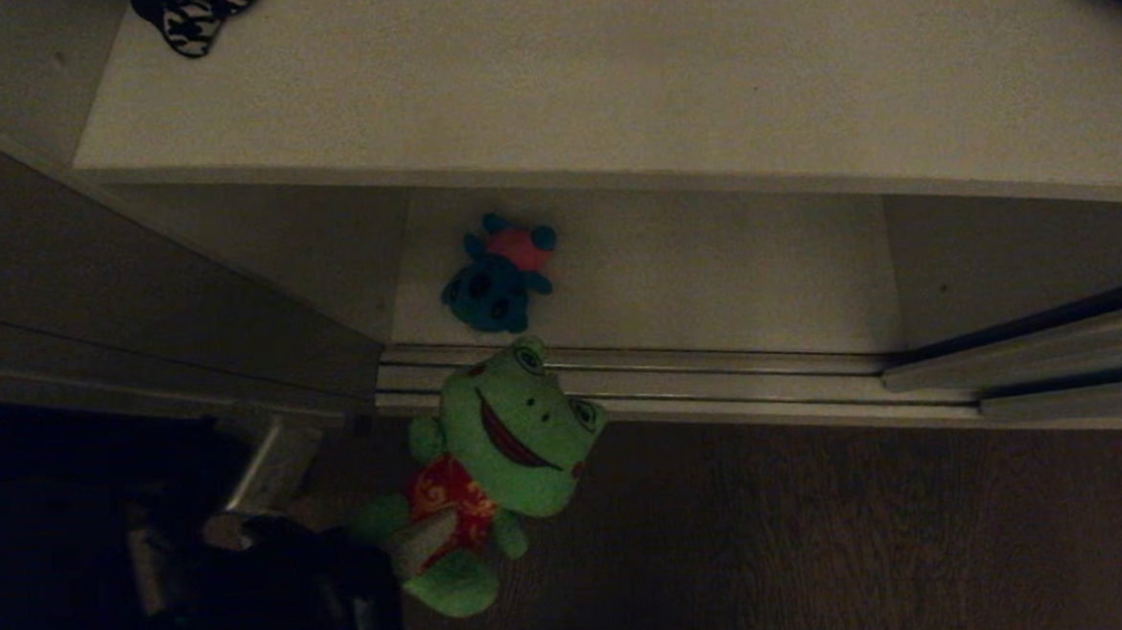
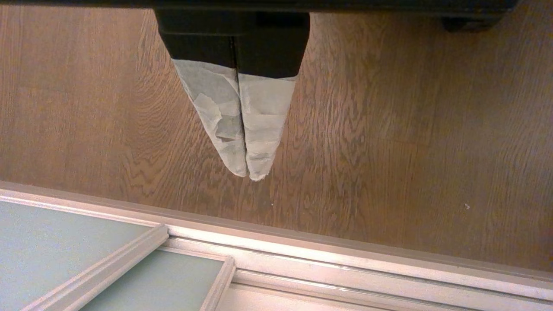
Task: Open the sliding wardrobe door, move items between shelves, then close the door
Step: Place the green doll on the higher shelf
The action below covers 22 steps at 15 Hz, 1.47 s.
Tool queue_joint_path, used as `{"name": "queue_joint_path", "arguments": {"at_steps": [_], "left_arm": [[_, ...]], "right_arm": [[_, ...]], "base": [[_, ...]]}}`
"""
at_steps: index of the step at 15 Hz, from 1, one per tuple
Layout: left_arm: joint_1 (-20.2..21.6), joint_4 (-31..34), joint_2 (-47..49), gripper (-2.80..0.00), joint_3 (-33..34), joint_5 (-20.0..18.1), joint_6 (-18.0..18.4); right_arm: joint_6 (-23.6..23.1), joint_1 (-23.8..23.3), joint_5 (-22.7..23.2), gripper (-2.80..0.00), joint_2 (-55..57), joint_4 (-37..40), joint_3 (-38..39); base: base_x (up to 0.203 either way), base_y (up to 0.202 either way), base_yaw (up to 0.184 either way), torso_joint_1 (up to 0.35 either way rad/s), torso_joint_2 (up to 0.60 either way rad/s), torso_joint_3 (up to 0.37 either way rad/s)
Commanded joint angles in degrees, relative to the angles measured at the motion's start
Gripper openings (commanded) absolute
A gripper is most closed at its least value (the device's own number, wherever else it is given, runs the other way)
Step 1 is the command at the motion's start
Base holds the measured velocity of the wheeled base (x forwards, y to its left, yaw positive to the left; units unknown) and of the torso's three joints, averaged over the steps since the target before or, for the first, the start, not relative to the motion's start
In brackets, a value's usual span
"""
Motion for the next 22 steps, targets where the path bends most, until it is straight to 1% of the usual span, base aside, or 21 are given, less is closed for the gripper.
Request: {"name": "queue_joint_path", "arguments": {"at_steps": [1,3,4,5,7,8,10,17,20,22], "left_arm": [[-0.60,17.52,-18.49,-2.80,-1.95,-1.48,0.00],[-0.96,37.04,-27.75,-2.80,-7.38,-5.66,0.12],[-1.08,43.38,-30.41,-2.80,-10.33,-8.16,0.25],[-1.15,45.73,-31.88,-2.80,-11.55,-10.03,0.87],[-1.17,46.21,-32.68,-2.80,-12.68,-10.81,3.26],[-1.17,46.18,-32.68,-2.80,-13.97,-11.30,3.88],[-1.17,46.27,-31.52,-2.80,-18.58,-12.01,4.18],[-1.23,45.85,-19.61,-2.80,-36.66,-12.19,4.76],[-2.66,45.69,-13.55,-2.80,-42.70,-11.85,5.51],[-3.35,45.53,-8.88,-2.80,-47.79,-10.74,5.67]], "right_arm": [[-0.10,0.01,0.02,-2.80,-0.06,0.02,-0.06],[-0.03,0.01,0.02,-2.80,-0.06,0.02,0.02],[-0.03,0.01,0.02,-2.80,-0.06,0.02,-0.06],[-0.04,0.01,0.02,-2.80,-0.06,0.02,-0.06],[-0.03,0.01,0.02,-2.80,-0.06,0.02,-0.06],[-0.03,0.01,0.02,-2.80,-0.06,0.02,0.02],[-0.03,0.01,0.02,-2.80,-0.06,0.02,-0.06],[-0.03,0.01,0.02,-2.80,-0.06,0.02,-0.06],[-0.03,0.01,0.02,-2.80,-0.06,0.02,-0.06],[-0.11,0.01,0.02,-2.80,-0.06,0.02,0.02]], "base": [[0.000,0.000,0.000,0.000,0.00,0.000],[0.000,0.000,0.000,0.000,0.00,0.000],[0.000,0.000,0.000,0.000,0.00,0.000],[0.000,0.000,0.000,0.000,0.00,0.000],[0.000,0.000,0.000,0.000,0.00,0.000],[0.000,0.000,0.000,0.000,0.00,0.000],[0.000,0.000,0.000,0.000,0.00,0.000],[0.000,0.000,0.000,0.000,0.00,0.000],[0.000,0.000,0.000,0.000,0.00,0.000],[0.000,0.000,0.000,0.000,0.00,0.000]]}}
